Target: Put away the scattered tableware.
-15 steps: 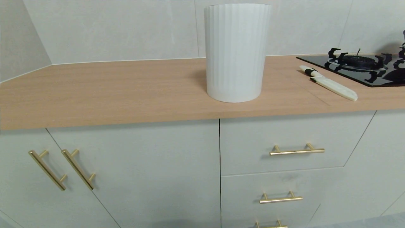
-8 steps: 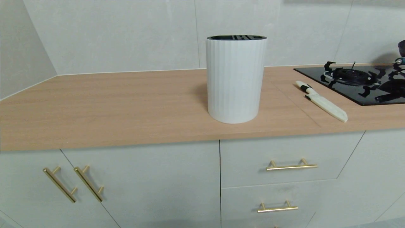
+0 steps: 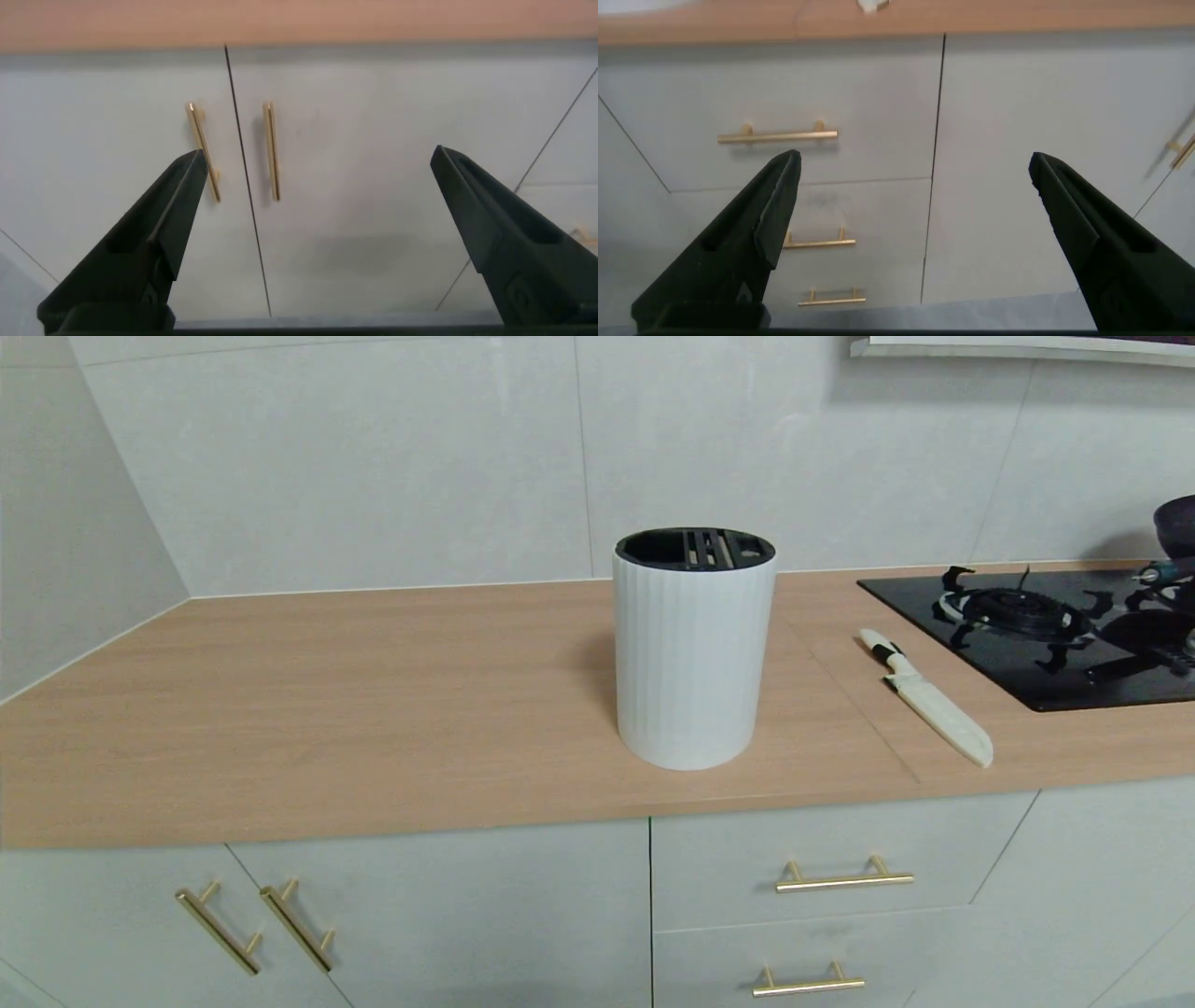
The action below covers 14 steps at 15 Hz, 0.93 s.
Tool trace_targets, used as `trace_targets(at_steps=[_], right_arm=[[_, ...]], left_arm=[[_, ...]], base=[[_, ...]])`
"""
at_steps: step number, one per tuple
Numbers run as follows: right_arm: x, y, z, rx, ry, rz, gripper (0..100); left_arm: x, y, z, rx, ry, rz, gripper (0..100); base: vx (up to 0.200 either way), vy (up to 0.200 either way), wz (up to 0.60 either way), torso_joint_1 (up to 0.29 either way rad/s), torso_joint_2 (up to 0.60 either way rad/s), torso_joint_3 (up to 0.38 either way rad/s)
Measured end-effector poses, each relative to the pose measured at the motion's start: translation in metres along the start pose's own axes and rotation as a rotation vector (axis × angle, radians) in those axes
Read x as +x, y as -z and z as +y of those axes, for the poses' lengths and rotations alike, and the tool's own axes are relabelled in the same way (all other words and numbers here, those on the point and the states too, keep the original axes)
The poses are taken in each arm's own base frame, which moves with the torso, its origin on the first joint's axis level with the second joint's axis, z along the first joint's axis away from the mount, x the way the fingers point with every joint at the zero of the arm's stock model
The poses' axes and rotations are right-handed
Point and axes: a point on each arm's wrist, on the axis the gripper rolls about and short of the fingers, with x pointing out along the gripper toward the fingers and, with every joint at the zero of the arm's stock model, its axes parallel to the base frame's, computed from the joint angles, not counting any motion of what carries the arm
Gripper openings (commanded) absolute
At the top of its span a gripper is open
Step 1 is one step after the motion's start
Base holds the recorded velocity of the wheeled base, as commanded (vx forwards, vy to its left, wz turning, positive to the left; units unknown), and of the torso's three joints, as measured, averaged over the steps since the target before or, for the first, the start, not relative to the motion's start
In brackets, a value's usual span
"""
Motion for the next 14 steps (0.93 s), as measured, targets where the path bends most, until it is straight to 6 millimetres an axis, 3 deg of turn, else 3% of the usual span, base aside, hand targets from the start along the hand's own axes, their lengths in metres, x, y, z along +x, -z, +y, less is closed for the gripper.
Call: trace_targets(at_steps=[14], right_arm=[[0.0000, 0.0000, 0.0000, 0.000, 0.000, 0.000, 100]], left_arm=[[-0.0001, -0.0003, 0.0000, 0.000, -0.001, -0.001, 100]], base=[[0.000, 0.000, 0.00, 0.219, -0.53, -0.311]])
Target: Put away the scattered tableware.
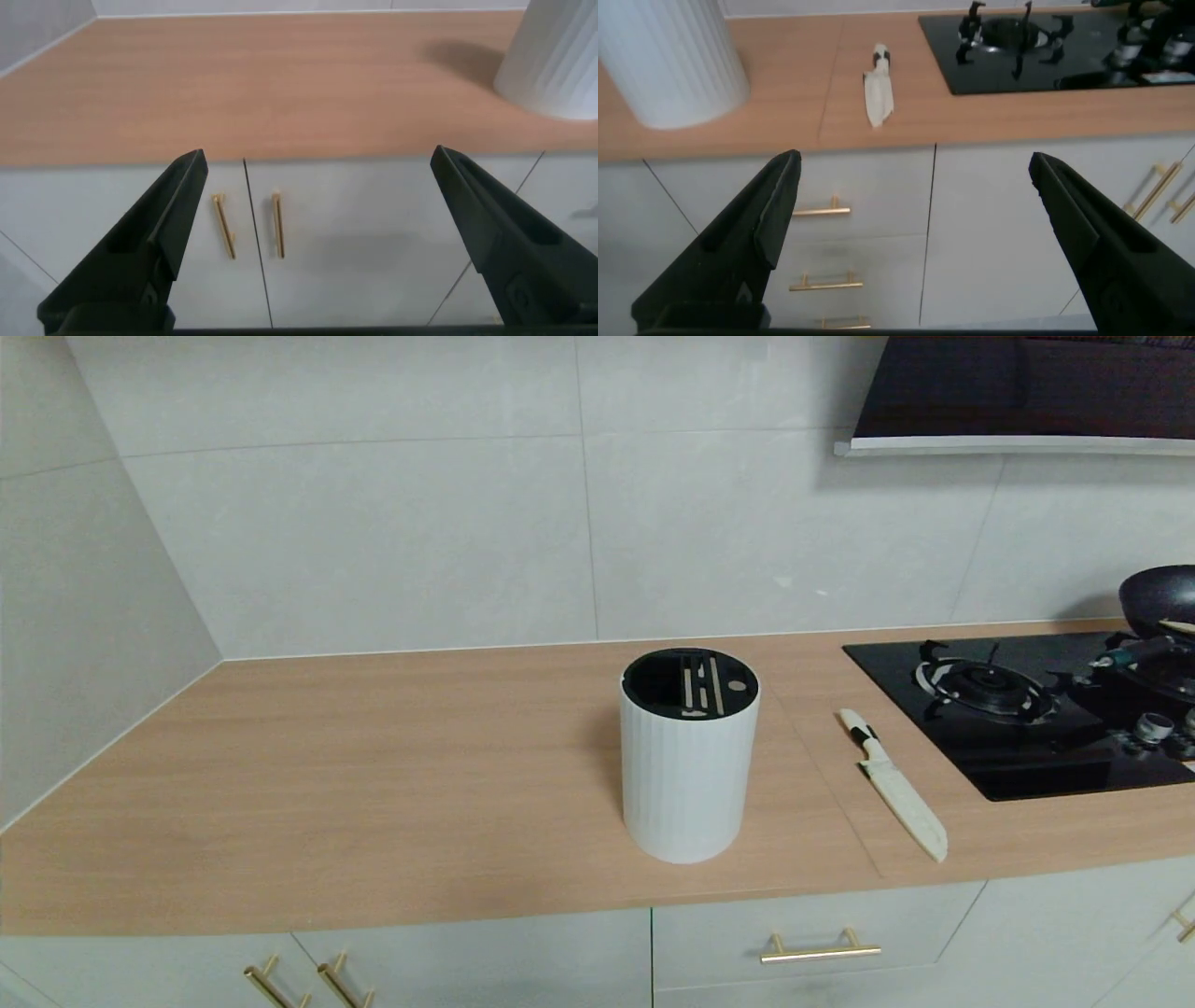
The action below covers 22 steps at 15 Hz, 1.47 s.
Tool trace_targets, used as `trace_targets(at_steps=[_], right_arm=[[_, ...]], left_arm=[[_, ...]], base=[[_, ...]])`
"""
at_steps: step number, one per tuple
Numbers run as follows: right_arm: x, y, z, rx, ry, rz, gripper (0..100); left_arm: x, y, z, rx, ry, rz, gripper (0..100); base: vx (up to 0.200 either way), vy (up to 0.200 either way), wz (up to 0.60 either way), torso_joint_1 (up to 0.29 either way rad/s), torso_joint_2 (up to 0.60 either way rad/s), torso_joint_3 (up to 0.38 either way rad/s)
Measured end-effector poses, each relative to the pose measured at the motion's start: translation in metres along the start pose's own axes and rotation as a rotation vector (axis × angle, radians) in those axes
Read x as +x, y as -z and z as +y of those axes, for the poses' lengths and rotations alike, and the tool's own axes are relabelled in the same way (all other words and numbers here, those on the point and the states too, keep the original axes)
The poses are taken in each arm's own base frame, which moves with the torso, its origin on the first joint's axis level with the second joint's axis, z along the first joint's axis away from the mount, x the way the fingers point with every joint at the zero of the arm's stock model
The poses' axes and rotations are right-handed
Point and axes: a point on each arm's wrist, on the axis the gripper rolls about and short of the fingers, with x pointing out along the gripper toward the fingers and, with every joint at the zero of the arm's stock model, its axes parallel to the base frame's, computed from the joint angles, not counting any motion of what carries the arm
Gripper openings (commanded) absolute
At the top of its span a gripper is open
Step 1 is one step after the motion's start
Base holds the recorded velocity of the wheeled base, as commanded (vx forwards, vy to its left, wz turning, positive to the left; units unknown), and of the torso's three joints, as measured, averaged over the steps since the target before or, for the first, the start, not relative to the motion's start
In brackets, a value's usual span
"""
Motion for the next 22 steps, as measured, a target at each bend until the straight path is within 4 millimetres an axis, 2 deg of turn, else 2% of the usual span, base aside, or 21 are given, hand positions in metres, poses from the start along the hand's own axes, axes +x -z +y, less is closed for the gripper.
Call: trace_targets(at_steps=[11, 20, 21, 22], right_arm=[[0.000, 0.000, 0.000, 0.000, 0.000, 0.000, 100], [0.000, 0.000, 0.000, -0.006, -0.001, -0.001, 100], [-0.001, -0.003, 0.000, -0.004, -0.005, -0.003, 100], [-0.003, -0.013, 0.000, 0.010, -0.013, -0.026, 100]], left_arm=[[0.000, 0.000, 0.000, 0.000, 0.000, 0.000, 100], [0.000, 0.000, 0.000, 0.000, 0.000, 0.000, 100], [0.000, 0.000, 0.000, 0.000, 0.000, 0.000, 100], [0.000, 0.000, 0.000, 0.000, 0.000, 0.000, 100]], base=[[0.000, 0.000, 0.00, 0.212, -0.46, -0.247], [0.000, 0.000, 0.00, 0.011, -0.02, -0.011], [0.000, 0.000, 0.00, 0.000, 0.00, 0.000], [0.000, 0.000, 0.00, 0.000, 0.00, 0.000]])
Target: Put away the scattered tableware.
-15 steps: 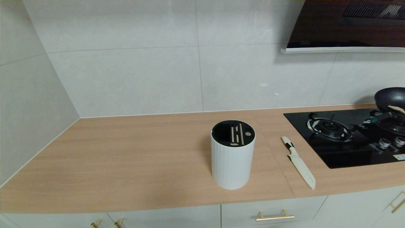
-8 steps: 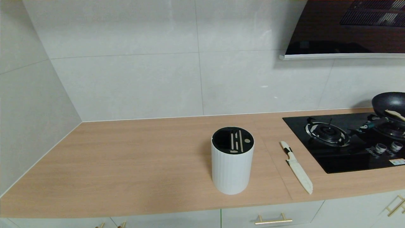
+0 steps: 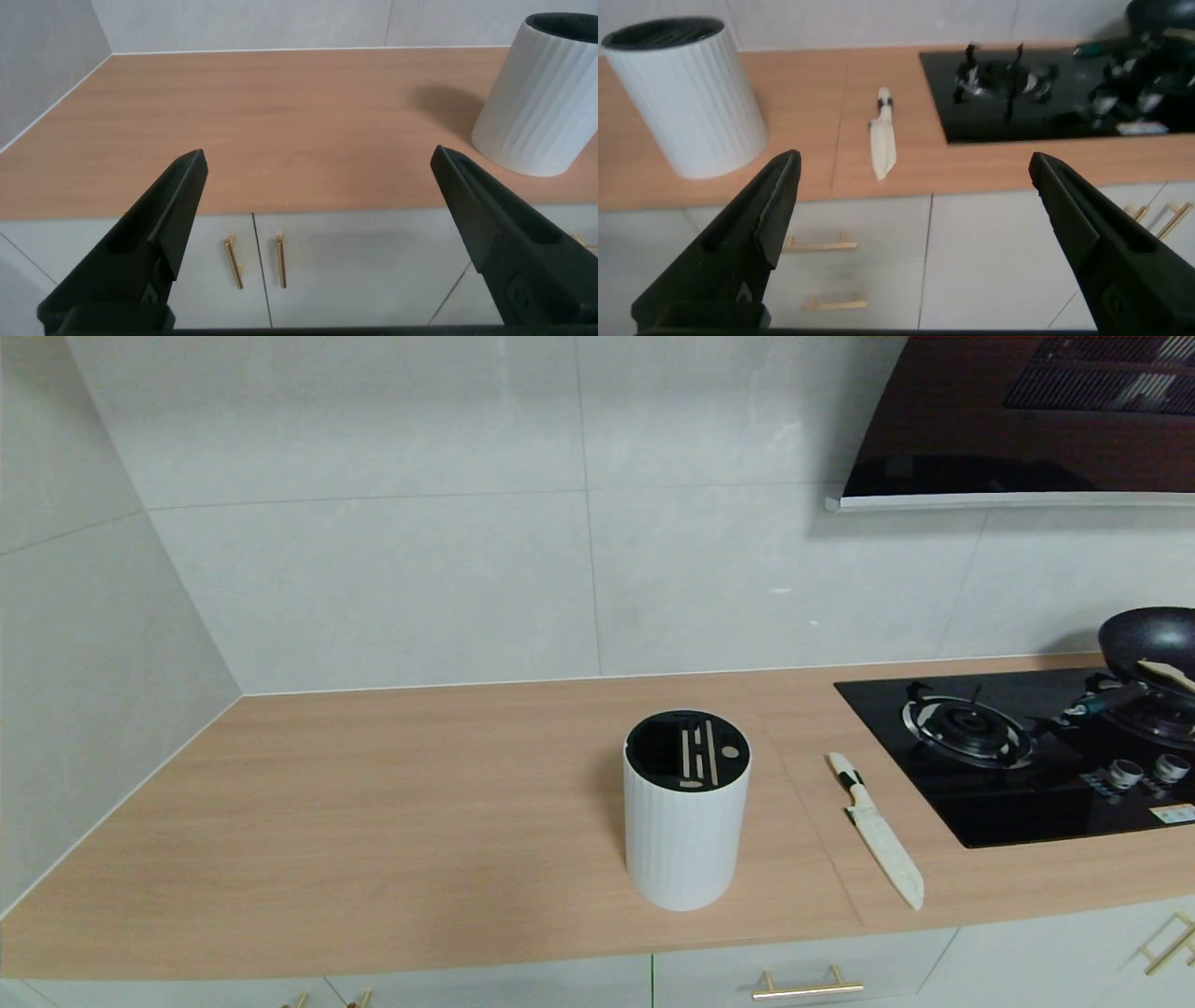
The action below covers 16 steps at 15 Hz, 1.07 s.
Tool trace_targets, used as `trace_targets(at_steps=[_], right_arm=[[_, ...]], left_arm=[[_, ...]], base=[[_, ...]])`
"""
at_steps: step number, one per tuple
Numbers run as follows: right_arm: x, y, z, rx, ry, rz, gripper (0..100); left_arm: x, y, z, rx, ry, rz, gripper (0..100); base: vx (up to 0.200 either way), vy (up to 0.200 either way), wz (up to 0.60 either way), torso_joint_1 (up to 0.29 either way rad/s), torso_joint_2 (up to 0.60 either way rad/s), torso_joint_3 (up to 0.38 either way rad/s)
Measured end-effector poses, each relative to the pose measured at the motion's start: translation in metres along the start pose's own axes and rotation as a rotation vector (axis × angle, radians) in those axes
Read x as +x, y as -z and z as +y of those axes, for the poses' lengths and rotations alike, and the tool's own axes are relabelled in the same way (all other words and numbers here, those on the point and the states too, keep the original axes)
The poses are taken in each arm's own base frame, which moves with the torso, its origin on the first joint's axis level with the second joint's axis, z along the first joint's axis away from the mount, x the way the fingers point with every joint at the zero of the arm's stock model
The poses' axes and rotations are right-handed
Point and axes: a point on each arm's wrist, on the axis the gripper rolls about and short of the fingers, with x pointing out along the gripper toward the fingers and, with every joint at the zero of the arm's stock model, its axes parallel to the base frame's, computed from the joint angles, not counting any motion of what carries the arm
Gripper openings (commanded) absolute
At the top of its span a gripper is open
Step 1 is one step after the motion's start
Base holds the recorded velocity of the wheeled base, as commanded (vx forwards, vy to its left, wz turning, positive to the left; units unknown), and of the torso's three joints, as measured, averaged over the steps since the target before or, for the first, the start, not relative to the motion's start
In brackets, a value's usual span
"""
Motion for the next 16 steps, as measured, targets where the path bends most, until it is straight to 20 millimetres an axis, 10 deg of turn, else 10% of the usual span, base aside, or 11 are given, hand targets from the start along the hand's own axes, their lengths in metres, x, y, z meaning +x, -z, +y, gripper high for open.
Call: trace_targets(at_steps=[5, 9, 16], right_arm=[[0.022, -0.073, 0.001, 0.009, -0.047, 0.054, 100], [0.098, -0.115, 0.006, -0.036, -0.082, 0.285, 100], [0.267, -0.080, 0.023, -0.070, -0.116, 0.488, 100]], left_arm=[[0.000, 0.000, 0.000, 0.000, 0.000, 0.002, 100], [0.000, 0.000, 0.000, 0.000, 0.000, 0.000, 100], [0.000, 0.000, 0.000, 0.000, 0.000, 0.000, 100]], base=[[0.000, 0.000, 0.00, 0.000, 0.00, 0.000], [0.000, 0.000, 0.00, 0.000, 0.00, 0.000], [0.000, 0.000, 0.00, 0.000, 0.00, 0.000]])
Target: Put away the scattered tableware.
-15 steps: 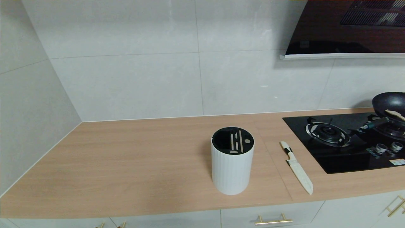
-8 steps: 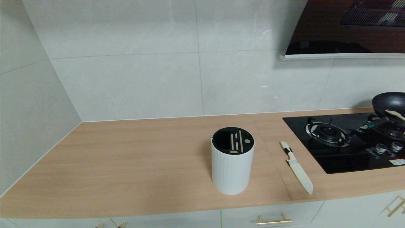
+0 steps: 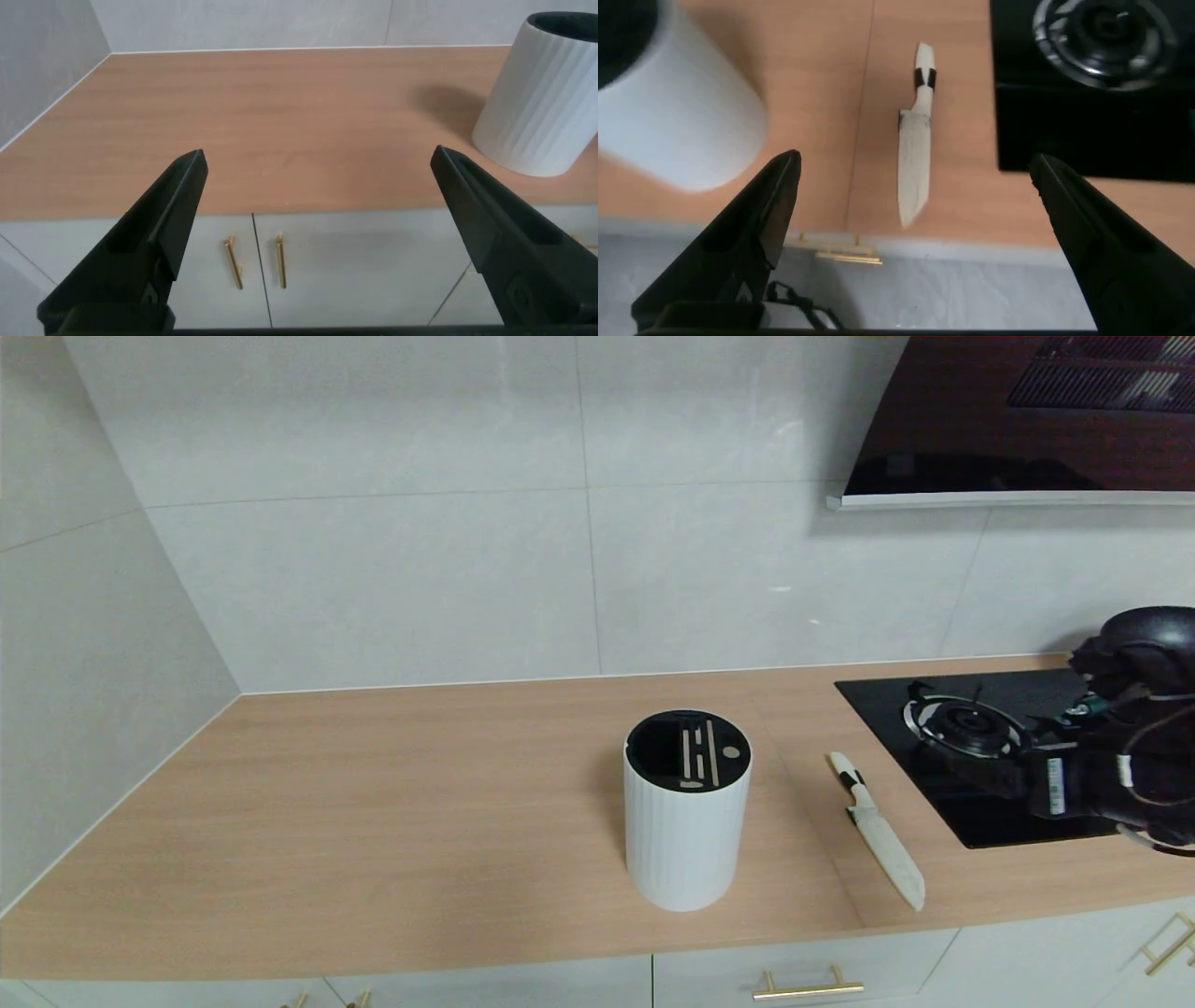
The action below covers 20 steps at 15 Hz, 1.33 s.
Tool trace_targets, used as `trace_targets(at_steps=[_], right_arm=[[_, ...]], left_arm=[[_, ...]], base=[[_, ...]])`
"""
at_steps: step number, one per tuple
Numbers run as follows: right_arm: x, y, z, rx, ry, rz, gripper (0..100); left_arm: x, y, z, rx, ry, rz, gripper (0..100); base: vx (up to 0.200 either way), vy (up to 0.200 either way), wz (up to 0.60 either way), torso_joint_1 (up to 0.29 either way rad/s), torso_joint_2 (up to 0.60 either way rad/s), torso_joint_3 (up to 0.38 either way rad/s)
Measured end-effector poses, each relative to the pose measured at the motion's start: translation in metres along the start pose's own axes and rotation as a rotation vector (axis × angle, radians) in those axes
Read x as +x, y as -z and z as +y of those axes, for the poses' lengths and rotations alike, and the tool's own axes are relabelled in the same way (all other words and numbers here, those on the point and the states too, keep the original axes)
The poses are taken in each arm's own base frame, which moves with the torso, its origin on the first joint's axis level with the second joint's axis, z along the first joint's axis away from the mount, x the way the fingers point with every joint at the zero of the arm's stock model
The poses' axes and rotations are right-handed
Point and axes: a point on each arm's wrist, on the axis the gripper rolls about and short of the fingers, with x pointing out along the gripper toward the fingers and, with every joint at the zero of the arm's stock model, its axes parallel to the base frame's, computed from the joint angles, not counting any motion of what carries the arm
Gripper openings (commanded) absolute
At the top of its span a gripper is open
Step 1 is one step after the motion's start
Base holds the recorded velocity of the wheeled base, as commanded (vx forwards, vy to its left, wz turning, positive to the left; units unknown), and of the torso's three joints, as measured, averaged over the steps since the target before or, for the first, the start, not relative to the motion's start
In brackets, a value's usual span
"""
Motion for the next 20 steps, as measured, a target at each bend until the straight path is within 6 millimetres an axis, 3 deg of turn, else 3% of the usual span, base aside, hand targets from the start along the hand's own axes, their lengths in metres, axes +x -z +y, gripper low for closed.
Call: trace_targets(at_steps=[4, 7, 20], right_arm=[[0.079, 0.023, 0.004, -0.009, -0.011, 0.078, 100], [0.120, 0.042, 0.005, -0.017, 0.002, 0.087, 100], [0.207, 0.102, -0.001, 0.000, 0.022, 0.148, 100]], left_arm=[[0.000, 0.000, 0.000, 0.000, 0.000, 0.000, 100], [0.000, 0.000, 0.000, 0.000, 0.001, 0.000, 100], [0.000, 0.000, 0.000, 0.000, 0.000, 0.000, 100]], base=[[0.000, 0.000, 0.00, 0.000, 0.00, 0.000], [0.000, 0.000, 0.00, 0.000, 0.00, 0.000], [0.000, 0.000, 0.00, 0.000, 0.00, 0.000]])
